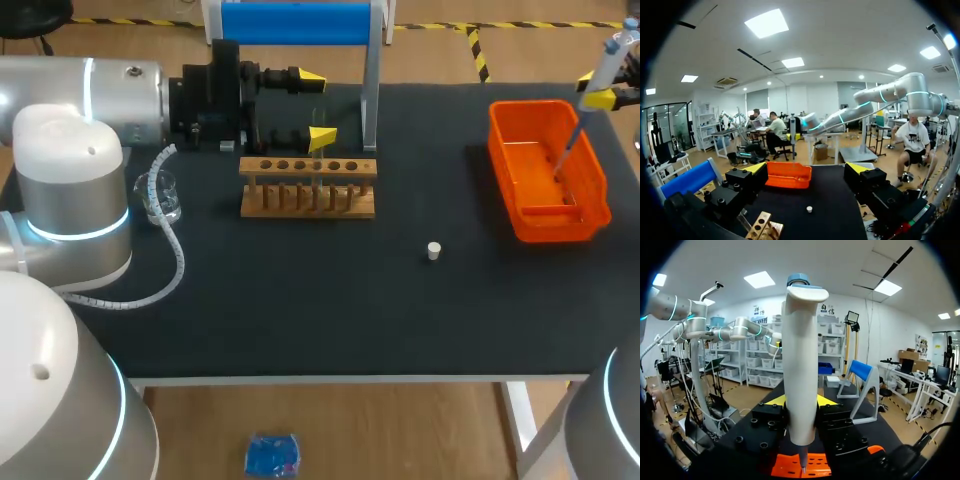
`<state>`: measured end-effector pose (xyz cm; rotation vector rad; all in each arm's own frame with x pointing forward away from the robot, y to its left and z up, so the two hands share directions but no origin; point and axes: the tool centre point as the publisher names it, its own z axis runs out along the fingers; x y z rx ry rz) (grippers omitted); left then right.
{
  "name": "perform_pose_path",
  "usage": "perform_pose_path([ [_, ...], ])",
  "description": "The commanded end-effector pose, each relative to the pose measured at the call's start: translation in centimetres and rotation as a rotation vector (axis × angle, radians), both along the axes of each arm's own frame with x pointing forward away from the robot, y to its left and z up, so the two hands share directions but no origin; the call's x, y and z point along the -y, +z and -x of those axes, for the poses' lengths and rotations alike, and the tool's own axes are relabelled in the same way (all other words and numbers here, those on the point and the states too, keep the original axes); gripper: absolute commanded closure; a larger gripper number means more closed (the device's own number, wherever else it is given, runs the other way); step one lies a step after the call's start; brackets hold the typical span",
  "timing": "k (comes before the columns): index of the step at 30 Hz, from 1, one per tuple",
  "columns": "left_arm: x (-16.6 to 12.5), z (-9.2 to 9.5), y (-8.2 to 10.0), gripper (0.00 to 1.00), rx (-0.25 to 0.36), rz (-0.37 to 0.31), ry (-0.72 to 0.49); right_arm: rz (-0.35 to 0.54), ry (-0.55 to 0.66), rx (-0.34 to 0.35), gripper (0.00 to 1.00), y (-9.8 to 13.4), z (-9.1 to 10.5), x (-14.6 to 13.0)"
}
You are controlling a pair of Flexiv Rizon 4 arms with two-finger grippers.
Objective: Invert the test tube, pick up the pipette, mount the tip to pipette, aspirate from beaker and dispense into the tube, eject the tip, return the pipette, and cap with the stopper.
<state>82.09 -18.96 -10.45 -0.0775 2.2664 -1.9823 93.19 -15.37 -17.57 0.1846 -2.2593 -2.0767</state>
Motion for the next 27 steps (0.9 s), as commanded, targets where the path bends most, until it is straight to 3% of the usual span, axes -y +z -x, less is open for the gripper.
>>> perform_pose_path([
  [1, 0.00, 0.10, -0.03, 0.00, 0.002, 0.002, 0.003, -0.006, 0.043, -0.006, 1.00, -0.37, -0.55, 0.23],
  [27, 0.00, 0.10, -0.03, 0.00, 0.002, 0.002, 0.003, -0.003, 0.044, -0.012, 1.00, -0.48, -0.60, 0.06],
])
